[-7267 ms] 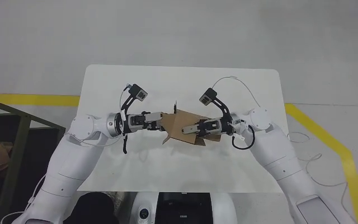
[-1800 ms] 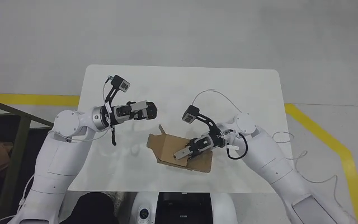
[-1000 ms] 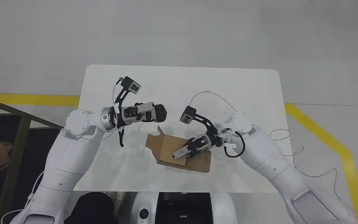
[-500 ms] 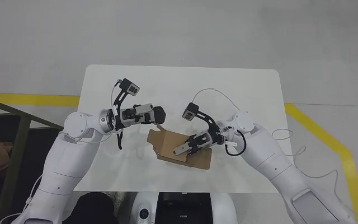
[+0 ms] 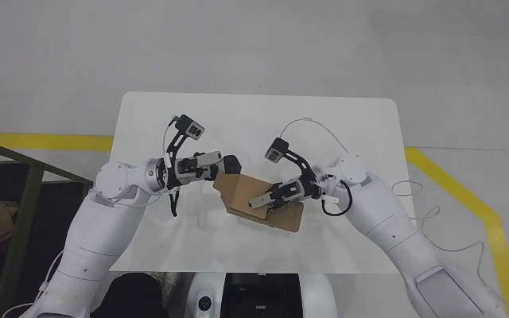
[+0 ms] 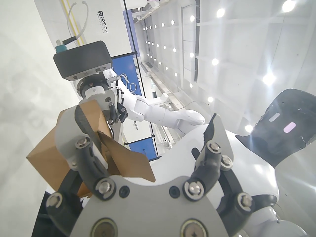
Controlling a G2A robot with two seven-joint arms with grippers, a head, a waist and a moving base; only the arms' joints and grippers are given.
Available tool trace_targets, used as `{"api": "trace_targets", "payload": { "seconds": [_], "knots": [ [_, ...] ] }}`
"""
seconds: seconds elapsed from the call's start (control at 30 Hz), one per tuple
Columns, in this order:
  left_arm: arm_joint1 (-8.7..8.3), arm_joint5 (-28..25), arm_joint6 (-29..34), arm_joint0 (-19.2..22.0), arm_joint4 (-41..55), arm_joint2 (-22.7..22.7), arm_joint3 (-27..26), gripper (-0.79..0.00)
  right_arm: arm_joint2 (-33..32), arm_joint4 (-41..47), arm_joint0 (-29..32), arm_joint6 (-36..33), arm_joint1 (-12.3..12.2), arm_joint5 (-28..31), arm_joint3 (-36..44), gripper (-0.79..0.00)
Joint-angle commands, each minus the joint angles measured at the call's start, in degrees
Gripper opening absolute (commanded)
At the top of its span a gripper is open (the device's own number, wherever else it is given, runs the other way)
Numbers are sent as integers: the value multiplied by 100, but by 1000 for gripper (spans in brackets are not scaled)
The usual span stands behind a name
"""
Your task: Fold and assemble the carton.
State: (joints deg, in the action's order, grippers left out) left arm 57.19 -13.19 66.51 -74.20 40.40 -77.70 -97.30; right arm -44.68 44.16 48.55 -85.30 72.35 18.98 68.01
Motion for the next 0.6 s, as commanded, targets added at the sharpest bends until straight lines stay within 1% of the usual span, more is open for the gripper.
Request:
{"api": "trace_targets", "payload": {
  "seconds": [0.0,0.57],
  "knots": [
    [0,11,-4,-6,-17,-3,-4,0,-34,-7,2,17,-2,17,-8,-785],
    [23,41,16,41,-102,91,-31,0,-242,-71,39,92,5,92,-9,-785]
  ]
}}
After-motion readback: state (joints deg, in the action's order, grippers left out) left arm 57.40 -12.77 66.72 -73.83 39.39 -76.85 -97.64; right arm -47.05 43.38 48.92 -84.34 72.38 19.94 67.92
